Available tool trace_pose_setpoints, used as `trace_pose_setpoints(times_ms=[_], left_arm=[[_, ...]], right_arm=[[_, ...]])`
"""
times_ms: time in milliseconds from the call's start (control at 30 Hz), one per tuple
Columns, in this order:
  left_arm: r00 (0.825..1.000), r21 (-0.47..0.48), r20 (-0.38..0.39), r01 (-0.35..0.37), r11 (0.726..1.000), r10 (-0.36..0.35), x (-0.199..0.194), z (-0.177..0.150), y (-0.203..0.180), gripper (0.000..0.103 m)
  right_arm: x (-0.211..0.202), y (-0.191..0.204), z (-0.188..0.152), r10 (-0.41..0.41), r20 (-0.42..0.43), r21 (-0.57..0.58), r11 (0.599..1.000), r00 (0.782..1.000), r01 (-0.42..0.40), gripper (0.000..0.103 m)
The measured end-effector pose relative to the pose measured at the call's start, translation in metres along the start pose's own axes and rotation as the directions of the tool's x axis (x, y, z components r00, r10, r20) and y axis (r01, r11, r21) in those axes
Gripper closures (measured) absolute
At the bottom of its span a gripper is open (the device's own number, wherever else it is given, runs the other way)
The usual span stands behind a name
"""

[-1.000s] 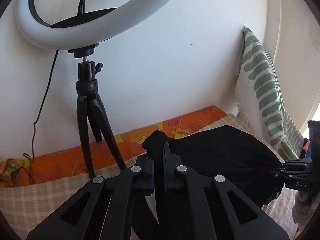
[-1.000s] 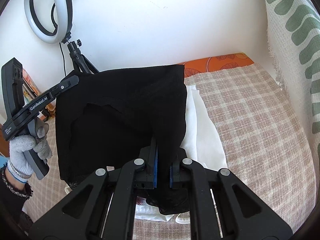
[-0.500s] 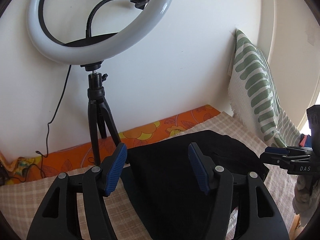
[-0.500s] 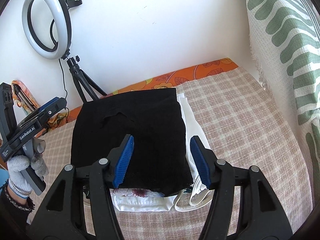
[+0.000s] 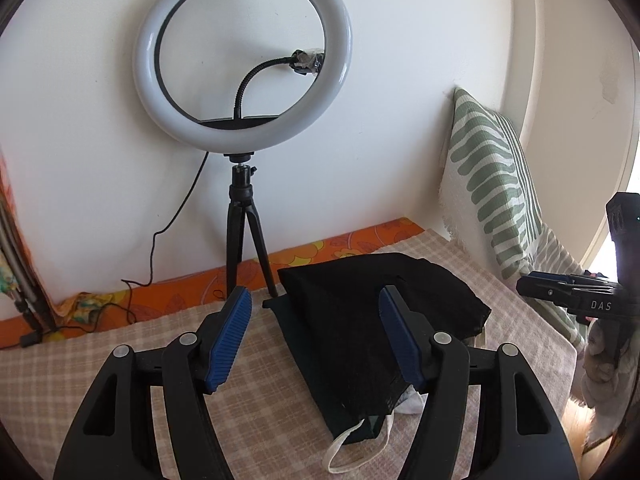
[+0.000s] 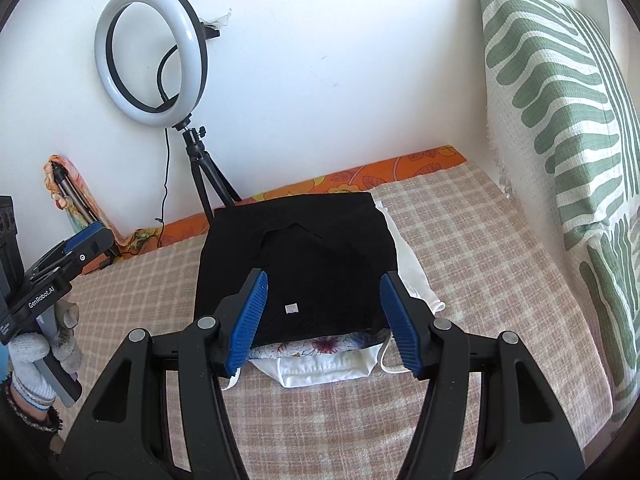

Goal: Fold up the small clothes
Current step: 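Open both tools and release the T-shirt on the tote bag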

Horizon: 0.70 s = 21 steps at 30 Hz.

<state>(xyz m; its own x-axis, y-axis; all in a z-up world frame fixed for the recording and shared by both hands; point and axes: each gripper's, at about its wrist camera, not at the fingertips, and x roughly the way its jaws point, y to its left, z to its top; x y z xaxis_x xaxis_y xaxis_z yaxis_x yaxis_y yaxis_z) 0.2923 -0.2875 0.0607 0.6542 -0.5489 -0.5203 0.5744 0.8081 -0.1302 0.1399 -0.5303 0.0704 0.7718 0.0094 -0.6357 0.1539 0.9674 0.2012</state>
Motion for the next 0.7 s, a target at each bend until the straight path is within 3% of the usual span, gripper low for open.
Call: trace_pose_setpoints(times_ms=[200,333,433,700], left_arm=[[1.0,0.016,0.028,0.005,1.0,-0.005,-0.053,-0.015,0.004,0.037],[0.998,0.018,0.055,0.01,1.0,-0.011,-0.086,-0.028,0.009,0.031],[0.998,0.024,0.064,0.012,1.0,-0.013,-0.106,-0.04,0.012,0.031],[0.995,0.048,0.102,-0.013,0.999,0.008,-0.154,-0.075,0.02,0.021]], right_arm=[[-0.034,0.03,-0.017,-0.028,0.03,-0.022,0.999,0.999,0.028,0.041],[-0.056,0.056,-0.029,-0.035,0.054,-0.042,0.998,0.998,0.038,0.041],[-0.069,0.076,-0.041,-0.044,0.078,-0.062,0.997,0.996,0.049,0.03],[-0.087,0.128,-0.076,-0.051,0.113,-0.131,0.989,0.992,0.066,0.03]])
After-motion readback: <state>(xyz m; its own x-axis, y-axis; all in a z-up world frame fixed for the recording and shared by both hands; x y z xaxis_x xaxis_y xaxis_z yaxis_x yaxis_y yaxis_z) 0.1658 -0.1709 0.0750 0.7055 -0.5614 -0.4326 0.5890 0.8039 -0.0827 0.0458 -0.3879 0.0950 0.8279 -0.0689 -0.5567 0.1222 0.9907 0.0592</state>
